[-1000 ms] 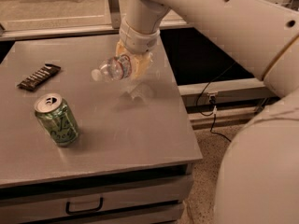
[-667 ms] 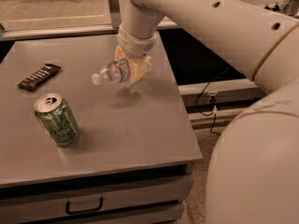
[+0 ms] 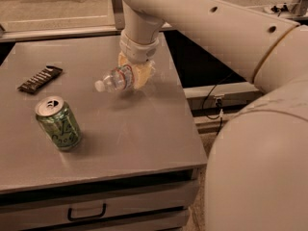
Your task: Knock water bottle over
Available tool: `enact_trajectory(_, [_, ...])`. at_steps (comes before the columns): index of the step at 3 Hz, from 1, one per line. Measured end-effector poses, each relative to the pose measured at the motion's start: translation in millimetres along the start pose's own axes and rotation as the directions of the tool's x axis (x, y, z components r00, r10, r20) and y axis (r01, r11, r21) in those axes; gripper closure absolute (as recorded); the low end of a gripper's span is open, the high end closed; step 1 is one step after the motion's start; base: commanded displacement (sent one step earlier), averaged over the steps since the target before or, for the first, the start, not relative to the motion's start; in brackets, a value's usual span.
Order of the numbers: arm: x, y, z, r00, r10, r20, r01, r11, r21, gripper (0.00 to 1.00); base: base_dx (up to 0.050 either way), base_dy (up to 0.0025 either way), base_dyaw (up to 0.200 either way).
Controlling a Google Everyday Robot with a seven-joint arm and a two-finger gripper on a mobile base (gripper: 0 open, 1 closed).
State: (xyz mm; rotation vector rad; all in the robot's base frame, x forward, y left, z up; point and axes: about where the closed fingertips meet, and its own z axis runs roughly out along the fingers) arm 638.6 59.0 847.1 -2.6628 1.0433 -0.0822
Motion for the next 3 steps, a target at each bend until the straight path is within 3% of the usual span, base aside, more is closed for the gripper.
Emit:
enact_trajectory(1, [0.2,-2.8,0.9,0.997,0.063,0.035,-0.064,0.998,0.005,0.82,0.0,0.0,0.0])
enact_trajectory(3, [-1.5,-3.1,4.2,0.997,0.062,0.038,-0.062,0.9981,0.001,0.36,0.0,0.0,0.0])
